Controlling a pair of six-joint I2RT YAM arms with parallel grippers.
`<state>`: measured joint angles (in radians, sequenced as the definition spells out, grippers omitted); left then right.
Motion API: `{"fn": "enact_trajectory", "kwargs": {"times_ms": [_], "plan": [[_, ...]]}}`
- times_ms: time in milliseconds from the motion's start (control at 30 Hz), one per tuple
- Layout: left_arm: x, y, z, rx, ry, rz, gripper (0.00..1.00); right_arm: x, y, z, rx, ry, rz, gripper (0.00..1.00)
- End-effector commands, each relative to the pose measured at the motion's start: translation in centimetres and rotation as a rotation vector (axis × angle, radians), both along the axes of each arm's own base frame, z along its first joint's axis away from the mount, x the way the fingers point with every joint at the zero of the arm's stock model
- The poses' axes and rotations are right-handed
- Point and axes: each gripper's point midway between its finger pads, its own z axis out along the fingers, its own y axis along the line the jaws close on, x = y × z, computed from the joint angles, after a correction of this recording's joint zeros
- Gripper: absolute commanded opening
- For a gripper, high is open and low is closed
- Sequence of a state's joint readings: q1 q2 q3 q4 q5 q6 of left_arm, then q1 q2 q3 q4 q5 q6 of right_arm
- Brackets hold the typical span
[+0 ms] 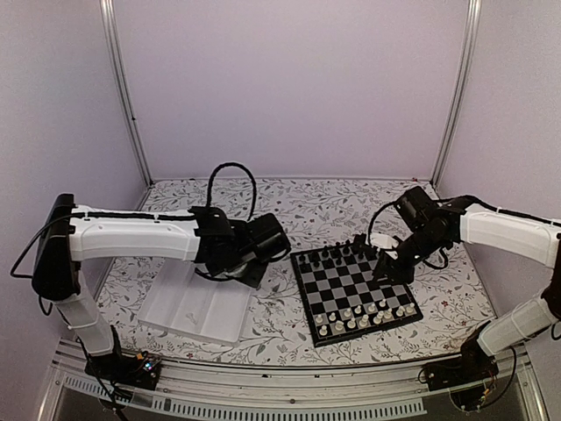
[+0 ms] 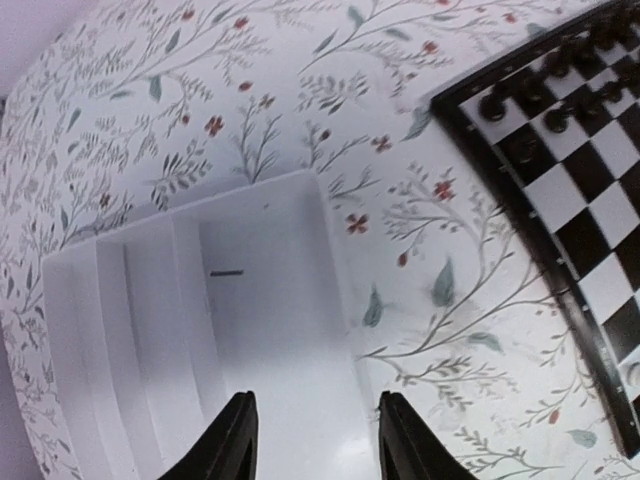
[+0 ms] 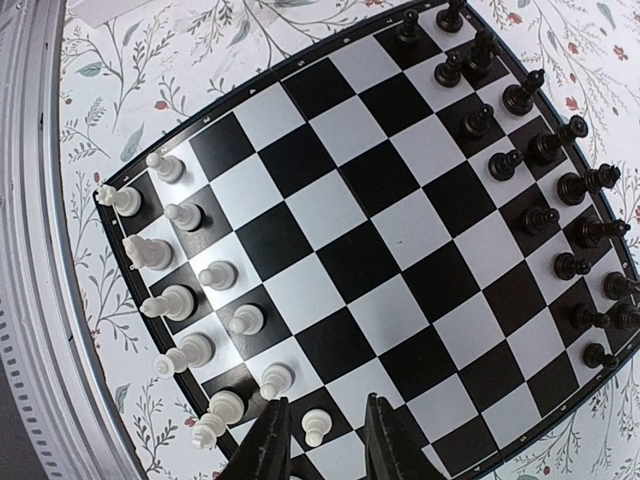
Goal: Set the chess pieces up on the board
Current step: Place the chess piece on the chessboard, then pick up the chess piece from the storage box.
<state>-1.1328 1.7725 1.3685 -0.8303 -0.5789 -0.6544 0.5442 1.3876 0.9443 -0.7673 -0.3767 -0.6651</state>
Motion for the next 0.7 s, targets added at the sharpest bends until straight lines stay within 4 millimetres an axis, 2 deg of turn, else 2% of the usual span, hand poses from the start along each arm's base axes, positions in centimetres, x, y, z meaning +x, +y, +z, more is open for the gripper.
{"fn": "enact_trajectory", "kwargs": {"times_ms": [0,67,200,400,667], "plan": [[-3.1,8.1,-2.0,0.027,0.213,0.209,0.41,0.4,0.7,1.7,0.068,-0.011,-0.014,0.28],[-4.3,10.0,-2.7,-0.012,0.281,0.251,0.38,0.9,0.5,1.7,0.07,-0.015,-0.032,0.28],[-6.0,12.2,-3.1,-0.085,0.353,0.321,0.33,1.9,-0.2,1.7,0.077,-0.02,-0.058,0.28],[-7.5,15.6,-5.3,-0.033,0.454,0.396,0.38,2.0,0.0,1.4,0.088,-0.002,-0.052,0.28],[-6.7,16.2,-7.1,-0.024,0.507,0.37,0.37,1.6,-0.1,1.2,0.094,0.009,-0.06,0.28]]}}
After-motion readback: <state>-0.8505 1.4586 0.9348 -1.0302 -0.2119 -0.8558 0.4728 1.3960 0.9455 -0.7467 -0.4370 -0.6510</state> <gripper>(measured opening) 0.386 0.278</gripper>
